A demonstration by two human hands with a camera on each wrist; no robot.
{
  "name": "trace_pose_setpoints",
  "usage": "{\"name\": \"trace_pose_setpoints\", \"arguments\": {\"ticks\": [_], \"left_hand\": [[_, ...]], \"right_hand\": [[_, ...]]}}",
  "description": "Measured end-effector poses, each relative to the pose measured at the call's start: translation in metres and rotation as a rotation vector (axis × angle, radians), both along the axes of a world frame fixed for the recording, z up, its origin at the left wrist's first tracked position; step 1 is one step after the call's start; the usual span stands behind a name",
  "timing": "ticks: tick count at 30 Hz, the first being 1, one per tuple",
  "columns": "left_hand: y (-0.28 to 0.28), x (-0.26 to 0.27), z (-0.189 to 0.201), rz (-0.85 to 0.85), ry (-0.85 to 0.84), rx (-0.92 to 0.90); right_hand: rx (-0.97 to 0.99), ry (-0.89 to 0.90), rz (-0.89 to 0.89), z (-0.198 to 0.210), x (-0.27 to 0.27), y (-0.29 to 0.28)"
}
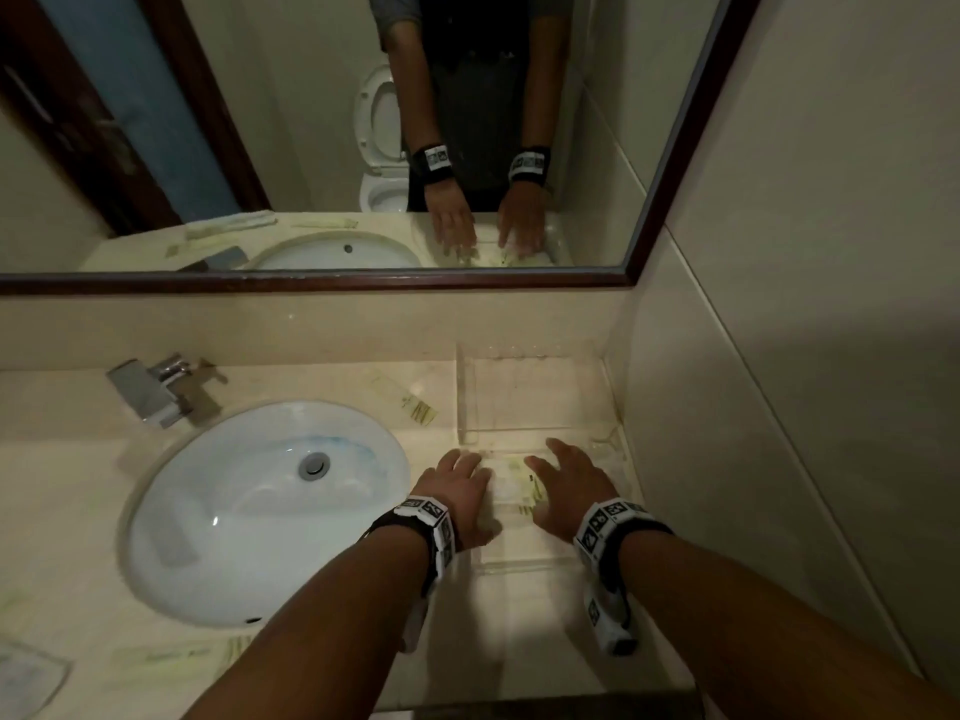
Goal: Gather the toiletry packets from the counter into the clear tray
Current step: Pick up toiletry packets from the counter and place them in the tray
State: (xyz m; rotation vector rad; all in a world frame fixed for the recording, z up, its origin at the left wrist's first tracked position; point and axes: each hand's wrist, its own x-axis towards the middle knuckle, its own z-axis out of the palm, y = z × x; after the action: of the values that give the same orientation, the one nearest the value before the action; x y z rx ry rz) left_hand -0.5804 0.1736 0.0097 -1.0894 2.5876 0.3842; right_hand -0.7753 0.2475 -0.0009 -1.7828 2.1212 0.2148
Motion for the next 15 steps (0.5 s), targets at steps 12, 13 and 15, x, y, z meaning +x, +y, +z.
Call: {"name": "trace_pose_setpoints", "arguments": {"ticks": [12,13,15], "left_hand": [[-0.024,0.120,0.034,0.244,0.000,-0.066],[-0.024,0.133,0.035,0.256,-0.004,-0.066],[-0.026,0.158,0.036,0.292,0.001,-0.064]], "right_hand": [[-0.027,0.004,0.141,0.043,0.097,-0.056],[-0.024,0.007,0.153,0.045,0.110,-0.058],[-0.027,0.015,0.172,0.049,0.135,-0.063]]}}
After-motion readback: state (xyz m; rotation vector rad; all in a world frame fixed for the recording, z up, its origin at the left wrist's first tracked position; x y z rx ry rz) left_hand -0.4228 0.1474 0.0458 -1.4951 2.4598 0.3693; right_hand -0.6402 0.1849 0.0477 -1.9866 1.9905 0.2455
